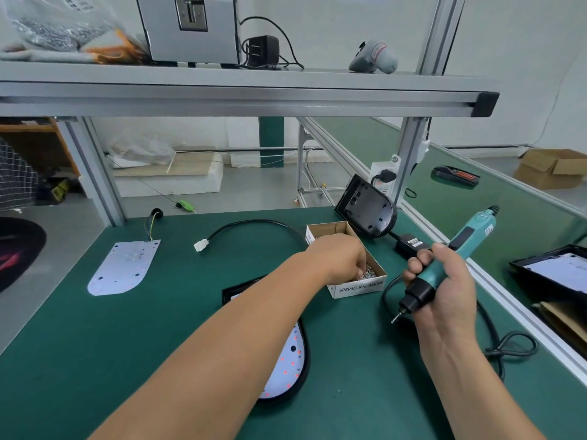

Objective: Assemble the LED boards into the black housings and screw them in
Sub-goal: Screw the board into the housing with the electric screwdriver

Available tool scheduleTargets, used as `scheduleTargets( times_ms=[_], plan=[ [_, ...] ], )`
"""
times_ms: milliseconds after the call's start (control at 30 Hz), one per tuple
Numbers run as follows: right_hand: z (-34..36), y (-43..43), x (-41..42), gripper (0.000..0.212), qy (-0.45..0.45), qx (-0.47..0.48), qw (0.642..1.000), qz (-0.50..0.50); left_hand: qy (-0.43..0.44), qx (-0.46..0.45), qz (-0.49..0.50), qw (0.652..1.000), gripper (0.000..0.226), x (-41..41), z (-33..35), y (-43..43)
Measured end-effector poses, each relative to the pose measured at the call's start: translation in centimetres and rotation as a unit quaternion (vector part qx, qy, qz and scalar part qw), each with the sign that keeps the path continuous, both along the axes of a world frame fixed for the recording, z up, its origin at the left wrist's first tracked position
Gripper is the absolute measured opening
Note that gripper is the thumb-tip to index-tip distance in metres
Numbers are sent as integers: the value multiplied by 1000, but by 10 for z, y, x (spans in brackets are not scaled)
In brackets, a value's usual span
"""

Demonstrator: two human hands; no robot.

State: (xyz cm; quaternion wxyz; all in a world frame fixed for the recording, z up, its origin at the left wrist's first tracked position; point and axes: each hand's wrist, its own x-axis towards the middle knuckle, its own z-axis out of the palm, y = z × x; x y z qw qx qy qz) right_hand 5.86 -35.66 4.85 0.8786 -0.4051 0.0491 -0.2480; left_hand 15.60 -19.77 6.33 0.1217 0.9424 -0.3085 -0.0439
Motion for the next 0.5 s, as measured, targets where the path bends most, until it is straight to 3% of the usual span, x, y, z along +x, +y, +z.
scheduleTargets(
  times_ms=[400, 500],
  plan=[
    [-2, -1, 3, 10, 8, -15, 1000, 5, 17, -60, 24, 998, 3, -1, 4, 13],
    [-2, -1, 3, 11, 9, -14, 1000, 5, 15, -93, 43, 995, 11, -3, 8, 16]
  ],
)
